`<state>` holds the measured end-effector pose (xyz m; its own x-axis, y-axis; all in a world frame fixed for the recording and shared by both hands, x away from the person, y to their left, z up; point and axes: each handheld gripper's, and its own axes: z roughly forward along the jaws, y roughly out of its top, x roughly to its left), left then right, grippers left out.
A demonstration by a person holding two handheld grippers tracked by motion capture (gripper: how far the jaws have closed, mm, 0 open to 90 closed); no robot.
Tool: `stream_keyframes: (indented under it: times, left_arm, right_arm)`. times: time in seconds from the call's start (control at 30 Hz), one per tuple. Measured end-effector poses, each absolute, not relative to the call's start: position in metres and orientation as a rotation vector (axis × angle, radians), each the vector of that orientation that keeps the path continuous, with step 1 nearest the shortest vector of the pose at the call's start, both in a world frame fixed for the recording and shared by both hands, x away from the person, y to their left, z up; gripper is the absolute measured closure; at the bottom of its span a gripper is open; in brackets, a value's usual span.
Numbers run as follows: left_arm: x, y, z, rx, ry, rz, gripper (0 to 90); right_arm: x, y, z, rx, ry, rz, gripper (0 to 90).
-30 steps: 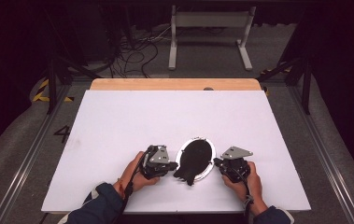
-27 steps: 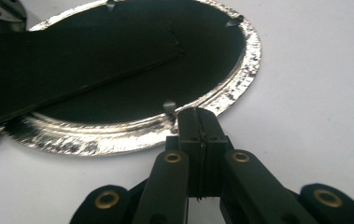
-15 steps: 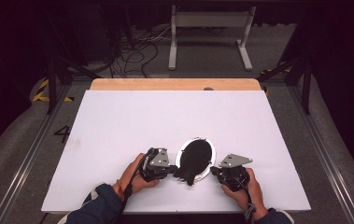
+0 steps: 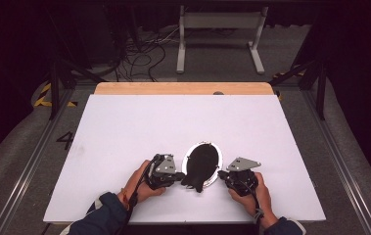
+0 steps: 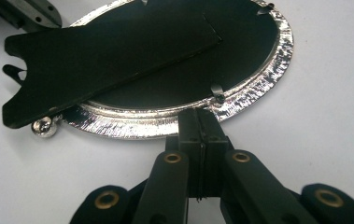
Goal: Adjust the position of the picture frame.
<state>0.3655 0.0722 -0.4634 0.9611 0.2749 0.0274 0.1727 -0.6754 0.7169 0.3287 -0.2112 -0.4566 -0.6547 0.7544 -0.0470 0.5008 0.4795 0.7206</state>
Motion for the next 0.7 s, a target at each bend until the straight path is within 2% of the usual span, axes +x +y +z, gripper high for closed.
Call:
stream_keyframes:
  times: [0.4, 0.7]
  left_arm:
    - [0.369, 0.076, -0.463, 2.324, 0.337, 0.185, 89.8]
    - [0.369, 0.076, -0.464, 2.327, 0.33, 0.19, 89.6]
  right_arm:
    - [0.344, -0.201, -0.458, 1.057, 2.337, 0.959, 90.0]
    - [0.33, -0.195, -0.458, 1.014, 2.378, 0.984, 90.0]
